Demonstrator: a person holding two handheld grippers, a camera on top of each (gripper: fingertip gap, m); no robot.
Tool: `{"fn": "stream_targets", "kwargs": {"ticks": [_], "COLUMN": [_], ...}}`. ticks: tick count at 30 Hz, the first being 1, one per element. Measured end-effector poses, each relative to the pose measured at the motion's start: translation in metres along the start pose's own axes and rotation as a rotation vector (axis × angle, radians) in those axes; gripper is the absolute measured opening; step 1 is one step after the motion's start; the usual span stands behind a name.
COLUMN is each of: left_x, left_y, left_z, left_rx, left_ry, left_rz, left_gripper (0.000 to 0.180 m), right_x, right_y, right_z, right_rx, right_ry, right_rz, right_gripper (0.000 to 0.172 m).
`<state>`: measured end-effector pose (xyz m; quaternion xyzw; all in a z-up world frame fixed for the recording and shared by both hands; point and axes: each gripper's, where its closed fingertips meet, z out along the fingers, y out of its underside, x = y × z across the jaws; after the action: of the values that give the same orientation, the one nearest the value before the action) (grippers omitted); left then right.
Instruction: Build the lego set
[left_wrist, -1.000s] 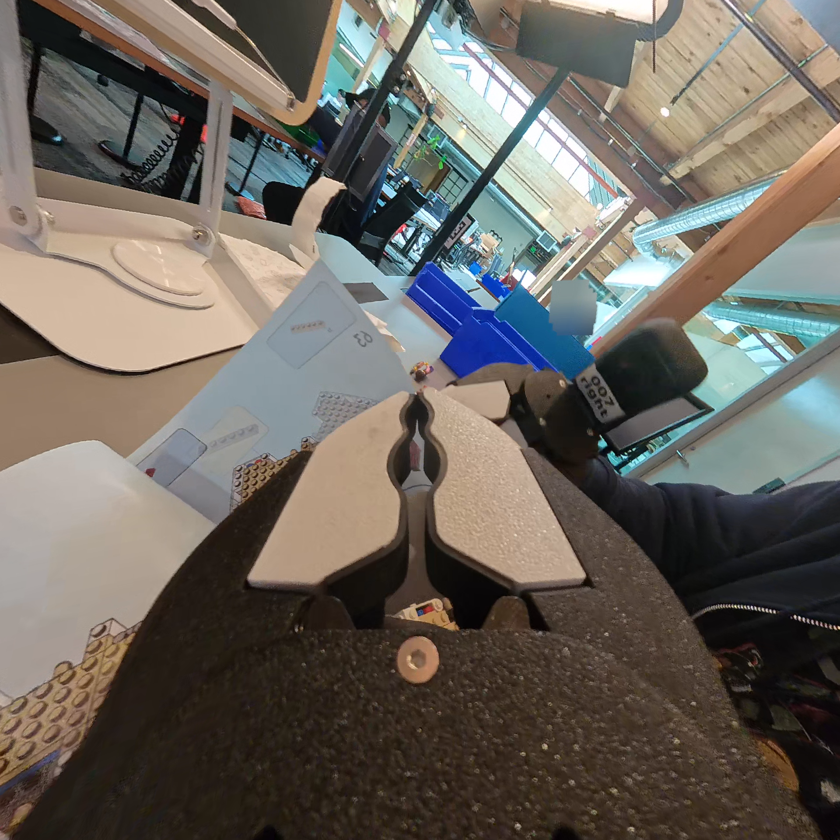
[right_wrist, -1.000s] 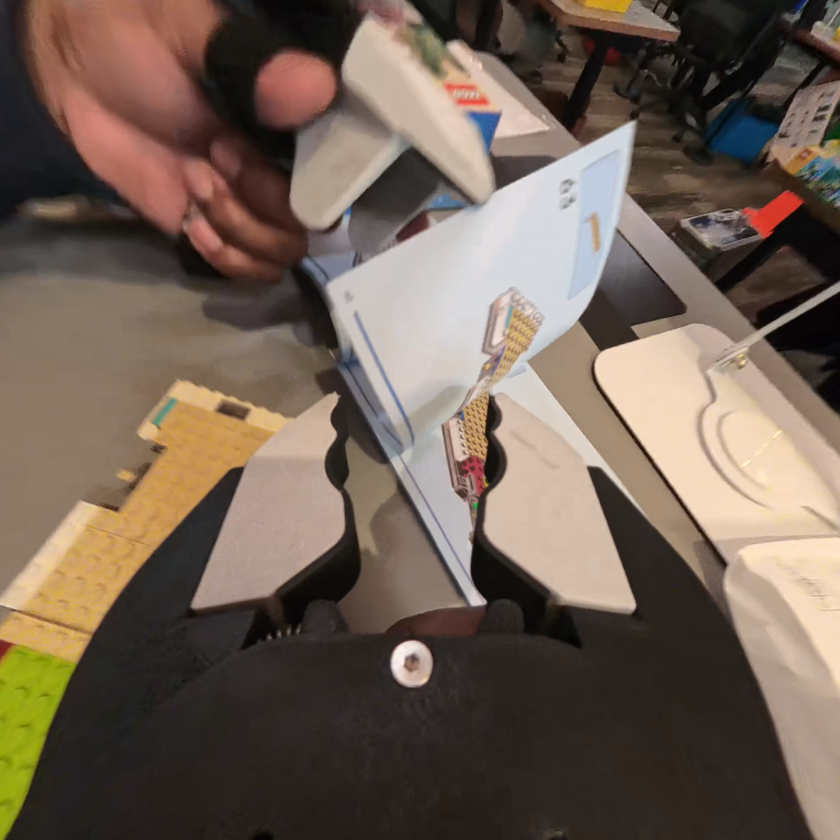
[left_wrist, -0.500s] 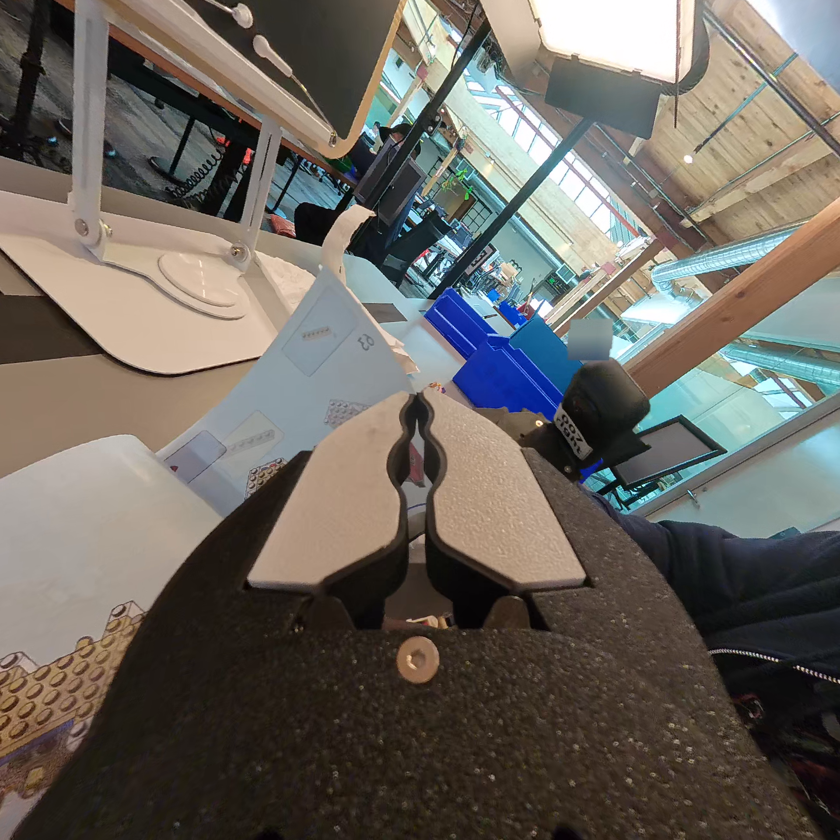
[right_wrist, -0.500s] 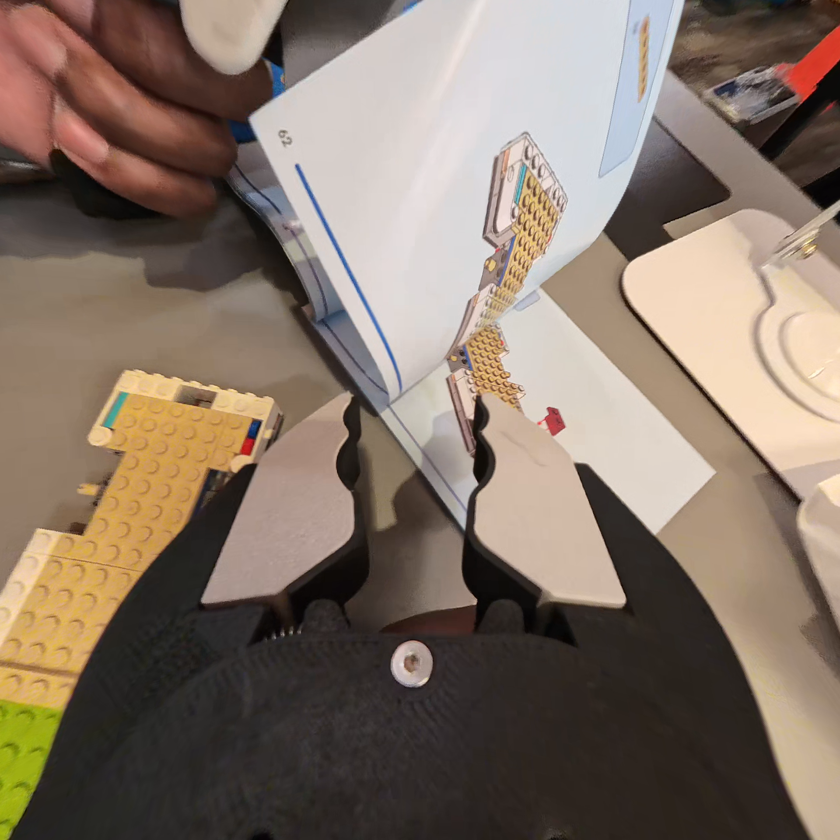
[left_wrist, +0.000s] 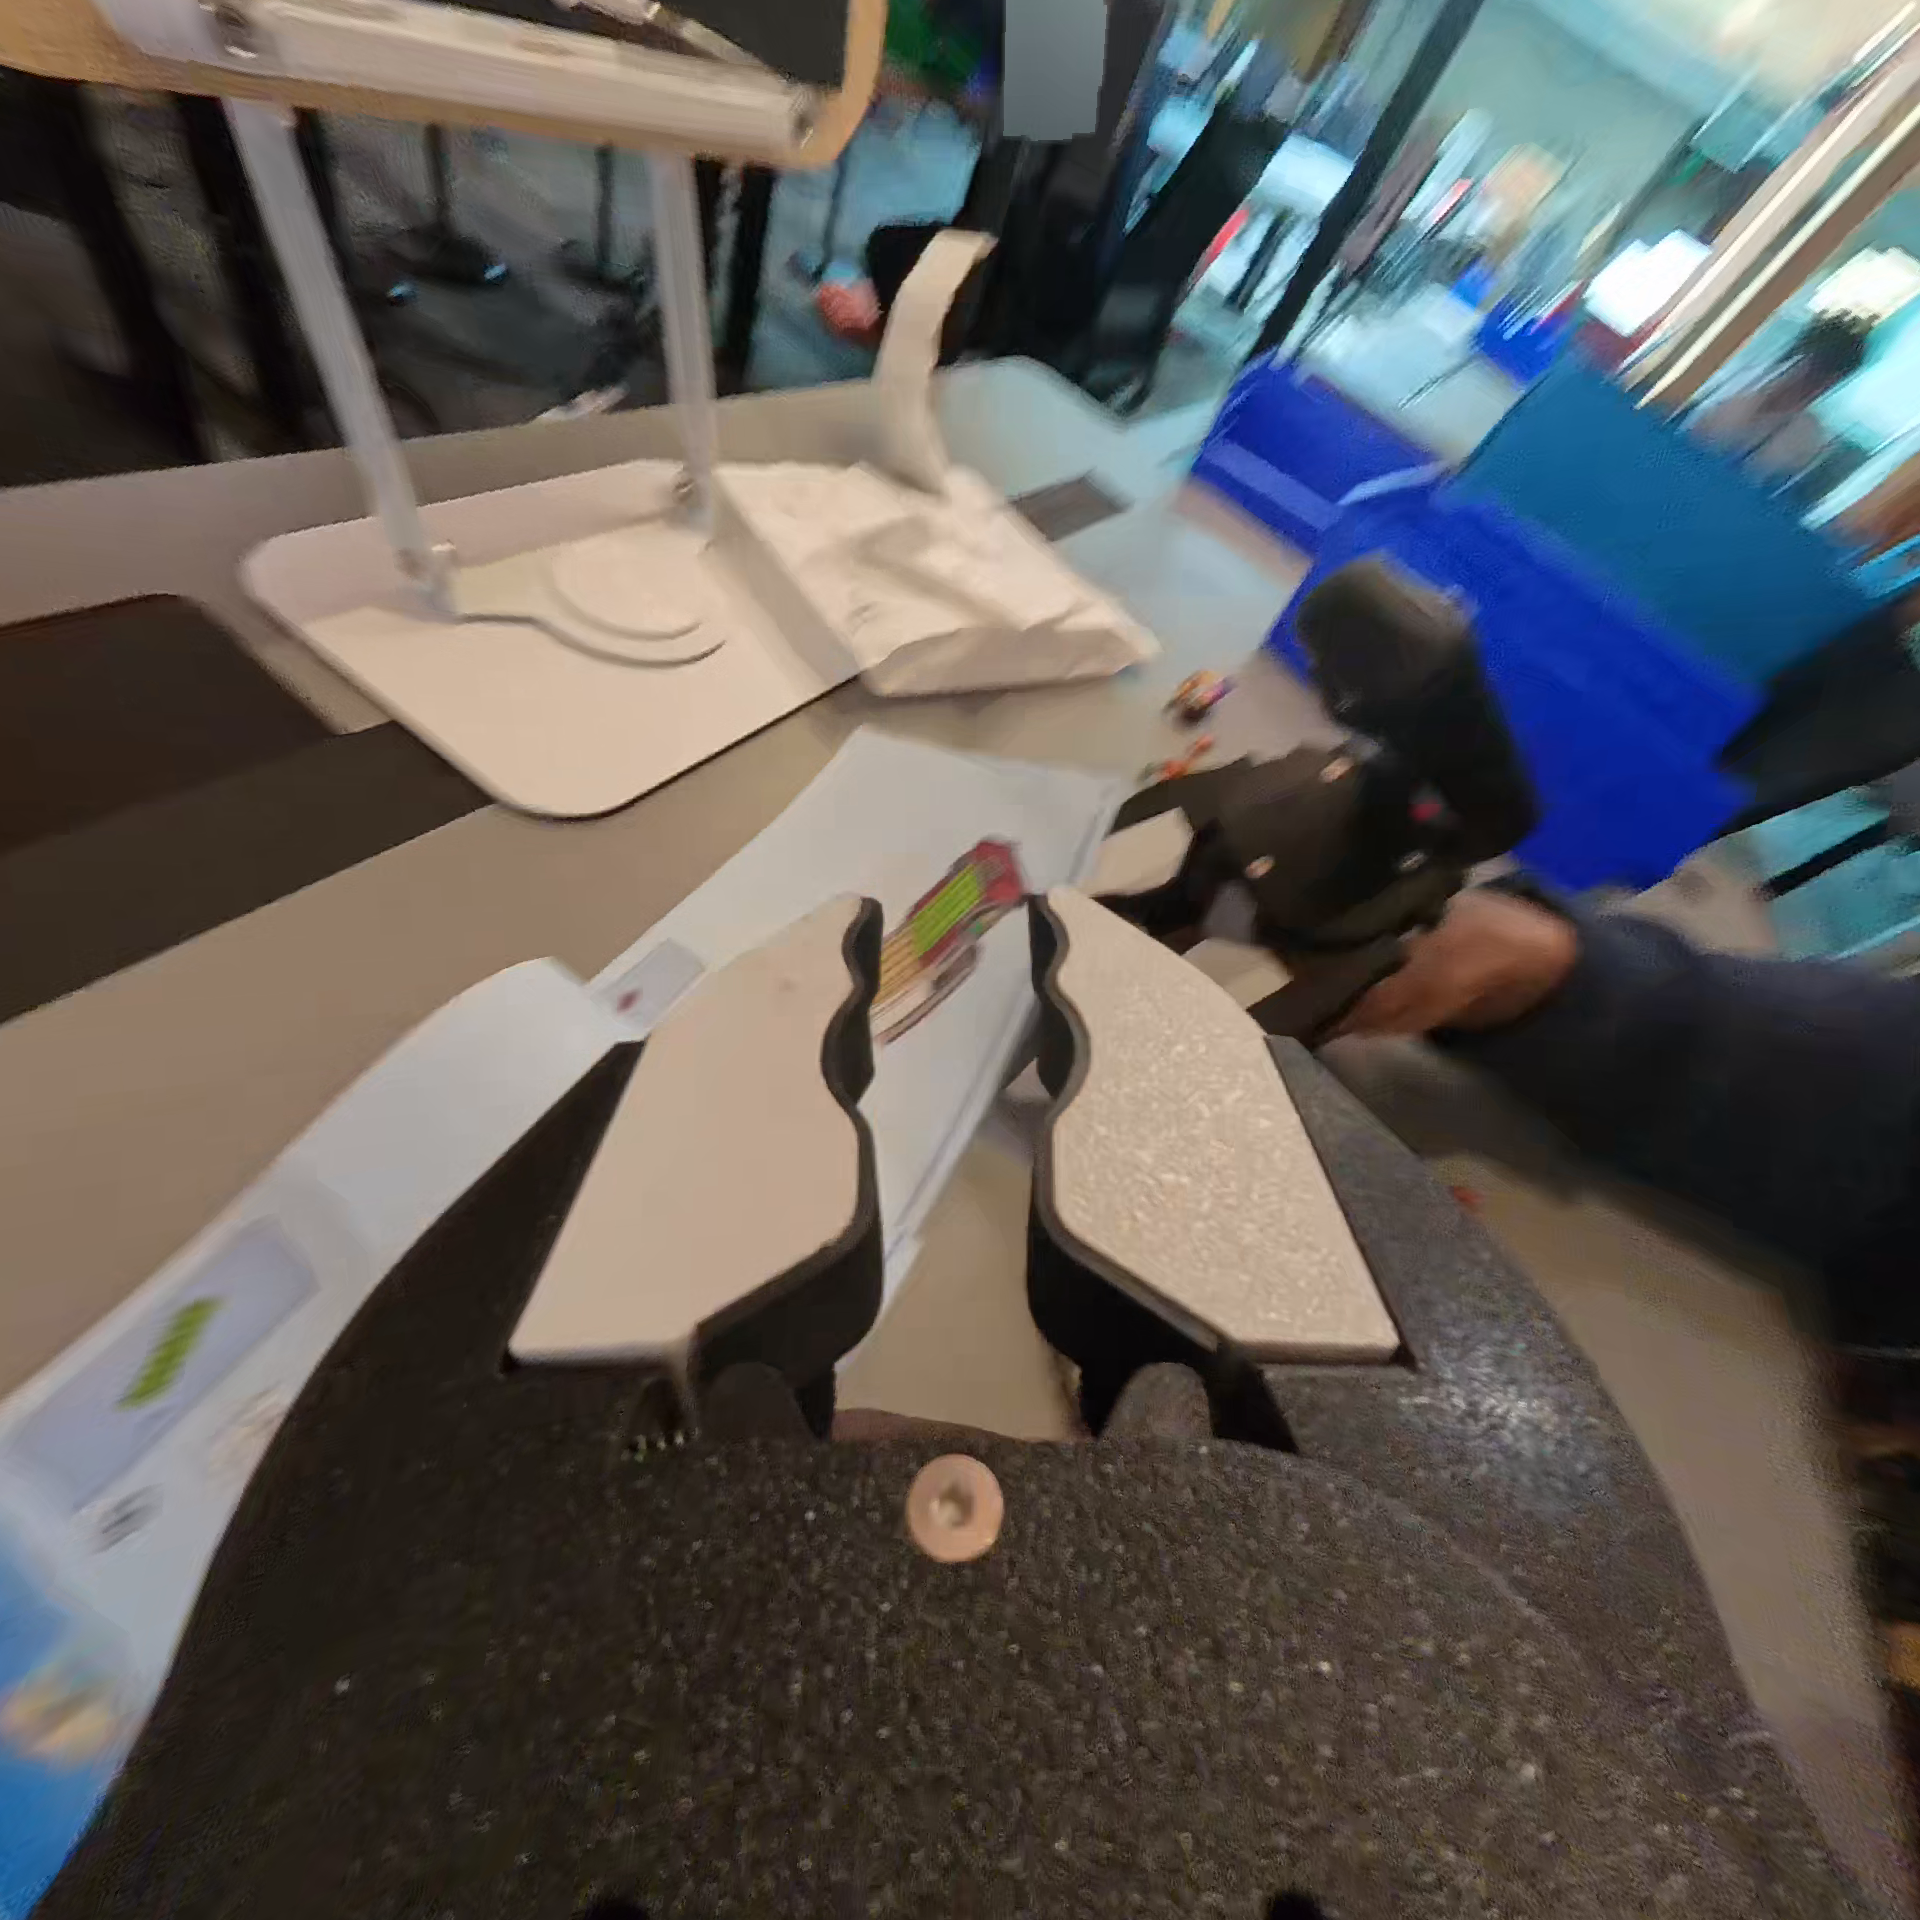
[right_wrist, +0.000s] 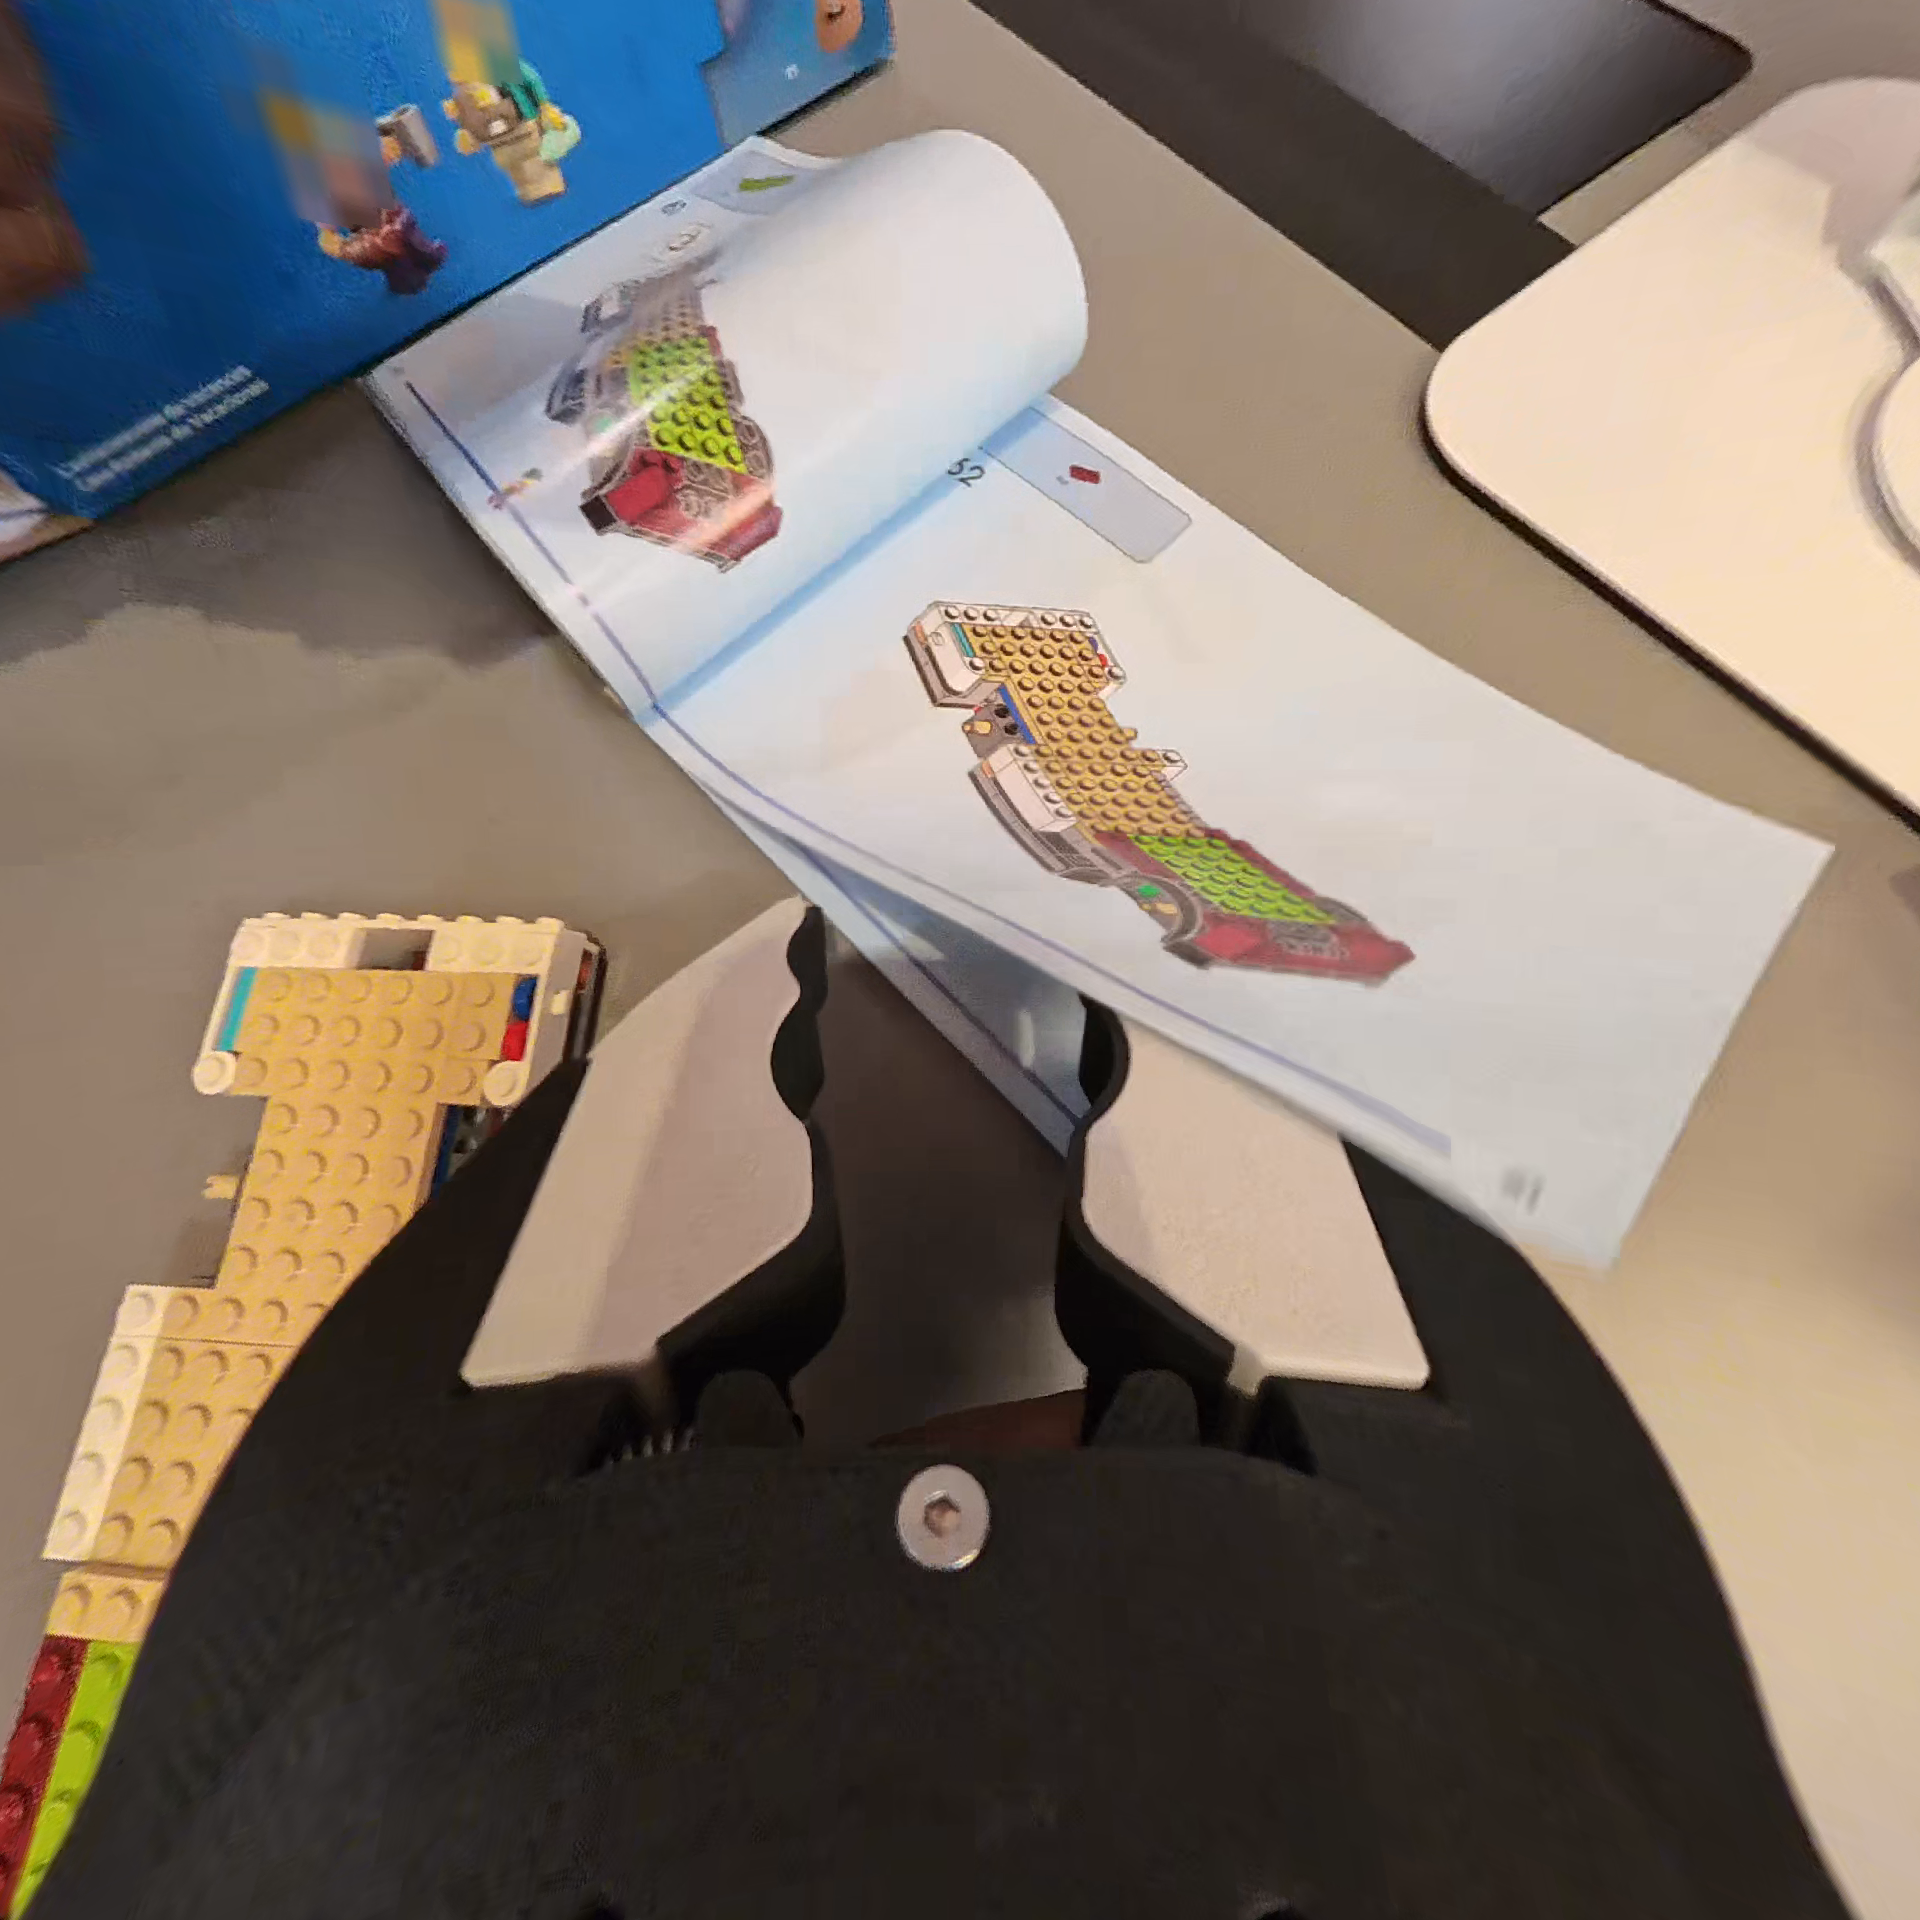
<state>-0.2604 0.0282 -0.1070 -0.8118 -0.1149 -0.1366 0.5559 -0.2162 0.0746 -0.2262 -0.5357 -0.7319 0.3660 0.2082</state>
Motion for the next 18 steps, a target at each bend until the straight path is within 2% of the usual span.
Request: {"fn": "stream_targets", "kwargs": {"ticks": [3,6,9,12,18], "left_x": [-0.024,-0.032,-0.036,-0.040,-0.054], "left_y": [0.009,0.015,0.023,0.029,0.055], "left_z": [-0.023,-0.048,-0.065,-0.066,-0.074], "left_rx": [-0.170,-0.307,-0.374,-0.368,-0.515], "left_ry": [-0.260,-0.386,-0.434,-0.418,-0.434], "left_rz": [0.223,0.381,0.476,0.460,0.464], "left_gripper": [0.040,0.051,0.055,0.055,0.060], "right_x": [0.002,0.002,0.002,0.003,-0.003], "right_y": [0.004,0.005,0.005,0.004,-0.003], "right_z": [0.001,0.001,0.001,0.000,0.004], "right_rx": [-0.022,-0.027,-0.024,-0.021,-0.009], "right_ry": [0.010,0.018,0.026,0.031,0.006], "right_rz": [0.009,0.000,-0.005,0.005,0.011], "right_gripper": [0.046,0.047,0.047,0.047,0.047]}}
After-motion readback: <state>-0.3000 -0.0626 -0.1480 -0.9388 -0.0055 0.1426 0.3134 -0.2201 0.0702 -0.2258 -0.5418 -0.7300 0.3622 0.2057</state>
